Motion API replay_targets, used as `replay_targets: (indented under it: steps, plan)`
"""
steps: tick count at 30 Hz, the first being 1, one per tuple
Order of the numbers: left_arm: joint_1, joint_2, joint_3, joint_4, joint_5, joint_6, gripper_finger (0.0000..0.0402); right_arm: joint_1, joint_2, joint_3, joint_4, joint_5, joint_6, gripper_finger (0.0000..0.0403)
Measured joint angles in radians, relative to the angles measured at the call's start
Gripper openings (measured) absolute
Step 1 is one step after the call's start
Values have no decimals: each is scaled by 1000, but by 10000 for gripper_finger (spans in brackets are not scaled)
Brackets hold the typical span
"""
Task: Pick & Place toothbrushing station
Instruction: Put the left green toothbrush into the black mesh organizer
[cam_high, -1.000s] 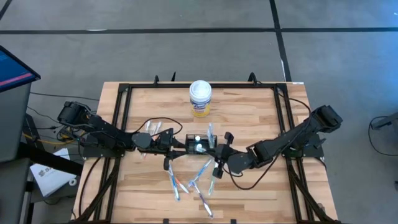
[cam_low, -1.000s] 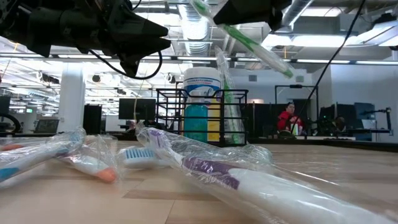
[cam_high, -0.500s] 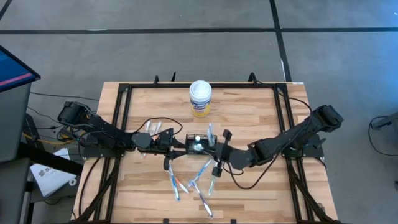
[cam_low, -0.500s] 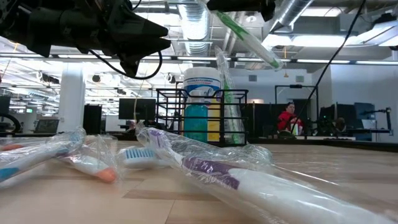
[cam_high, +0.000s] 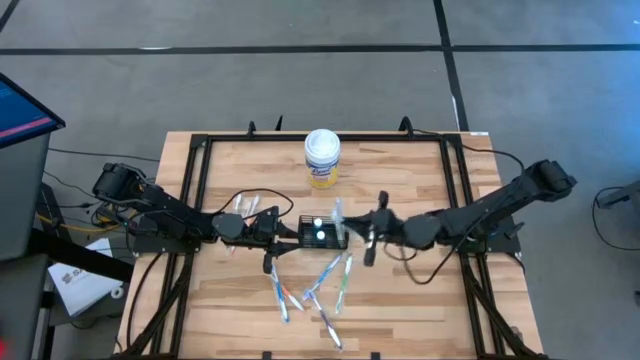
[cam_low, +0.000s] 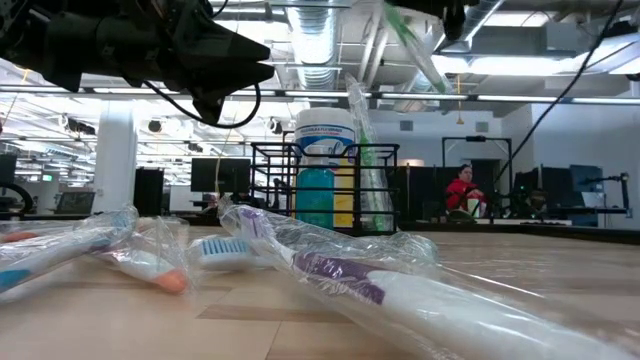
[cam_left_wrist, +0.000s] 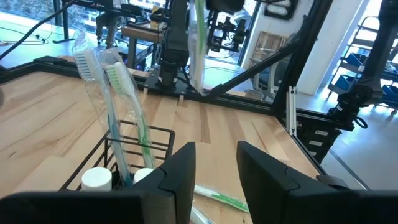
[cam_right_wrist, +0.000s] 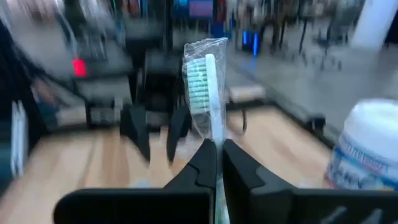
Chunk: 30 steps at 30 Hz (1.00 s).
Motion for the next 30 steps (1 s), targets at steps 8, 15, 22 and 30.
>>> replay_targets:
  steps: [8, 15, 22, 30]
  plan:
    - [3, 0, 0, 1, -5, 1, 113, -42, -14, -204, 403, -11, -82, 0]
    - [3, 0, 0, 1, -6, 1, 113, -108, 101, -224, 561, -53, -112, 0]
    - [3, 0, 0, 1, -10, 1, 113, -166, 139, -231, 660, -149, -131, 0]
    - [3, 0, 0, 1, -10, 1, 113, -214, 232, -303, 938, -245, -138, 0]
